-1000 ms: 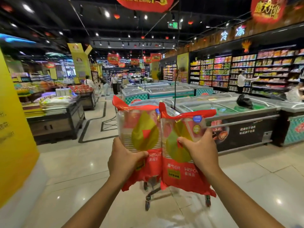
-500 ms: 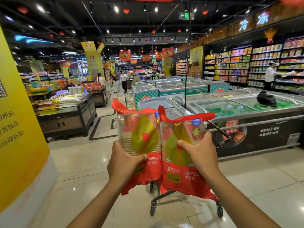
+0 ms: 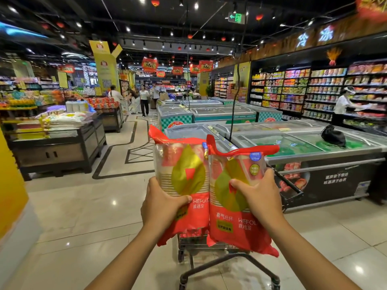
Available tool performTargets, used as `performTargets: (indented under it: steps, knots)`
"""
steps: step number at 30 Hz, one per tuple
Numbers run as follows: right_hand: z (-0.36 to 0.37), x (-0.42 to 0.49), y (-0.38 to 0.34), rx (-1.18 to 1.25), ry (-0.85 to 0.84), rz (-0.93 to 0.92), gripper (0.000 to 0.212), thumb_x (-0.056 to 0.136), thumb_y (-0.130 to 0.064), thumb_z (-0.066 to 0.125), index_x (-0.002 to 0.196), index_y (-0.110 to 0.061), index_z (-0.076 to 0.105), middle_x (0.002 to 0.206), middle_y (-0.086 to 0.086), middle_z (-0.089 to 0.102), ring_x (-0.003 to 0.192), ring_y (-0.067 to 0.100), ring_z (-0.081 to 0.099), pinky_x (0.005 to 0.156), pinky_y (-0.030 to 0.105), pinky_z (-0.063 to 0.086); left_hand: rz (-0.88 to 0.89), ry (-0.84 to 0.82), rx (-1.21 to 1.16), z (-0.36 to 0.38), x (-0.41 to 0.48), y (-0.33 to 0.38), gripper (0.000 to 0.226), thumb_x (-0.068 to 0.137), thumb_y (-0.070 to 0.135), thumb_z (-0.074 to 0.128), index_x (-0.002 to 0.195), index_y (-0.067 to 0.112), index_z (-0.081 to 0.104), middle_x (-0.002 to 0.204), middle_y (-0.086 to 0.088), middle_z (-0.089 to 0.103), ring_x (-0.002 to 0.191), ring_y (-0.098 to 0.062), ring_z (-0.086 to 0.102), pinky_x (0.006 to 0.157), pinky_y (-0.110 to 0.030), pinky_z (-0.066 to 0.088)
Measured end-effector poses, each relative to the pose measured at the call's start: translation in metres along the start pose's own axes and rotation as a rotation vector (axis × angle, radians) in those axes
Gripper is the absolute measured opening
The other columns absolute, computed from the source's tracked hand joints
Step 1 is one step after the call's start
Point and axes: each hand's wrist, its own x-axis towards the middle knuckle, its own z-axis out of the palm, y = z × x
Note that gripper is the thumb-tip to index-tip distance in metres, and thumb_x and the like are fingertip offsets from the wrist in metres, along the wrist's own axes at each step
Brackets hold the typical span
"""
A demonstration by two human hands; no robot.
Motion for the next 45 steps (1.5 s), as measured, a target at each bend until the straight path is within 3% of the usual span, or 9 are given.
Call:
performTargets:
  steps: [13, 23, 28, 33, 38, 45]
  knots:
    - [0.063, 0.097, 0.016, -0.004, 0.013, -0.008, 0.072, 0.069, -0.05, 0.088, 0.115, -0.019, 0.041, 0.114, 0.004, 0.062, 0.102, 0.031, 0.063, 0.087, 0.052, 0.054, -0.006, -0.033, -0.029, 0.057, 0.106, -0.01, 0.084, 0.057, 0.047, 0.098, 0.117, 0.029, 0.042, 0.11, 0.009, 0.06, 0.094, -0.02, 0.062, 0.081, -0.04, 0.055]
    - [0.101, 0.224, 0.066, 0.046, -0.043, 0.001, 0.07, 0.071, -0.046, 0.088, 0.114, -0.015, 0.043, 0.112, 0.003, 0.059, 0.101, 0.028, 0.058, 0.077, 0.04, 0.042, -0.048, -0.003, 0.003, 0.147, 0.189, 0.002, 0.085, 0.056, 0.045, 0.099, 0.12, 0.028, 0.045, 0.115, 0.005, 0.064, 0.097, -0.022, 0.064, 0.083, -0.041, 0.053]
    - [0.116, 0.307, 0.087, 0.063, -0.077, -0.006, 0.072, 0.067, -0.049, 0.089, 0.116, -0.018, 0.047, 0.116, 0.004, 0.063, 0.105, 0.03, 0.061, 0.086, 0.045, 0.05, -0.074, 0.018, 0.005, 0.199, 0.239, 0.011, 0.084, 0.053, 0.044, 0.099, 0.117, 0.027, 0.048, 0.112, 0.005, 0.066, 0.094, -0.02, 0.065, 0.08, -0.039, 0.053]
    - [0.129, 0.373, 0.111, 0.073, -0.118, 0.01, 0.073, 0.065, -0.049, 0.09, 0.117, -0.019, 0.047, 0.113, 0.002, 0.065, 0.102, 0.029, 0.063, 0.085, 0.045, 0.051, -0.1, 0.034, 0.025, 0.243, 0.274, 0.008, 0.082, 0.054, 0.041, 0.1, 0.116, 0.029, 0.048, 0.11, 0.008, 0.066, 0.093, -0.017, 0.065, 0.079, -0.038, 0.053]
    - [0.142, 0.426, 0.142, 0.068, -0.116, 0.031, 0.085, 0.052, -0.064, 0.083, 0.116, -0.019, 0.049, 0.11, 0.002, 0.065, 0.099, 0.029, 0.065, 0.085, 0.052, 0.054, -0.144, 0.031, 0.052, 0.273, 0.303, -0.008, 0.081, 0.053, 0.04, 0.099, 0.114, 0.03, 0.047, 0.107, 0.01, 0.065, 0.09, -0.014, 0.065, 0.082, -0.041, 0.055]
    - [0.188, 0.484, 0.184, 0.069, -0.163, 0.097, 0.066, 0.067, -0.042, 0.092, 0.113, -0.02, 0.051, 0.106, -0.003, 0.065, 0.096, 0.025, 0.065, 0.087, 0.048, 0.054, -0.269, -0.003, 0.065, 0.31, 0.35, -0.061, 0.084, 0.044, 0.052, 0.094, 0.11, 0.035, 0.046, 0.104, 0.01, 0.067, 0.086, -0.016, 0.069, 0.08, -0.046, 0.06]
